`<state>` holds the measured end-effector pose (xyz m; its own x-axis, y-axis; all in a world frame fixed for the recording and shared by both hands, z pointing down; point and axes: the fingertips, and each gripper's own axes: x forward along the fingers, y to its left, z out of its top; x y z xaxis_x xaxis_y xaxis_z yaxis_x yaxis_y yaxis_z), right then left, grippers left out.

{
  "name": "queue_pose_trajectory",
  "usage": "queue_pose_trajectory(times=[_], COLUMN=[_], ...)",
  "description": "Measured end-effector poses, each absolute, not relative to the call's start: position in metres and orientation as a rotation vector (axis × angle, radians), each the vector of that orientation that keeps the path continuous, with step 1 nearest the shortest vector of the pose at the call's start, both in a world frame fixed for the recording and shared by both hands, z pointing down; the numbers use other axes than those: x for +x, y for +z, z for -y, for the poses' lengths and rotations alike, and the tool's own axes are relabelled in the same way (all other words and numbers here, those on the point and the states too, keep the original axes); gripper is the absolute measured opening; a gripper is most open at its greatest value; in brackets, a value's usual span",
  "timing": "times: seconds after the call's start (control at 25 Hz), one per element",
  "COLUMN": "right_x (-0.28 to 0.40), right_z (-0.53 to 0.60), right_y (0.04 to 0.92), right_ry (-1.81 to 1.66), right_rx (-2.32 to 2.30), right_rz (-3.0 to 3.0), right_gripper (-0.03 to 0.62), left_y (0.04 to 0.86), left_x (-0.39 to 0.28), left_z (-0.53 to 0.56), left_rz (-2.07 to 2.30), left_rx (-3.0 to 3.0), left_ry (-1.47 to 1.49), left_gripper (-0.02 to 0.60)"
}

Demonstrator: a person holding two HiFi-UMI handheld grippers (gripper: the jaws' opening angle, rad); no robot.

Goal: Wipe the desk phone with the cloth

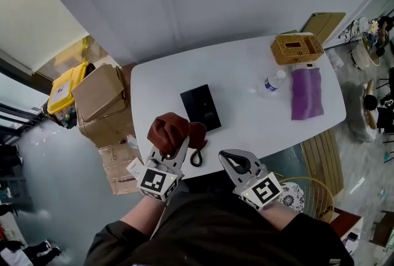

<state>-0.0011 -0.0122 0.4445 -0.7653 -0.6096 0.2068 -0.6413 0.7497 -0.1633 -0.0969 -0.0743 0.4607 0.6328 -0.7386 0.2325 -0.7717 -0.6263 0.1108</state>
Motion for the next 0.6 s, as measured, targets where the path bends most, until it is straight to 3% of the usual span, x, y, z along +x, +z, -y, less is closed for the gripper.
queue_pose_trajectory(times=[0.6], right_x=[0.027], right_z=[0.075], right_y=[0.476], right_ry=[0.452], right_rx=[0.883], right_rz=[2.769], right_gripper=[0.028], left_y=[0.544], left_x=[-0.092], left_z=[0.201], left_rz=[1.404], left_rx=[2.542], left_ry=[0.42], left_gripper=[0.057])
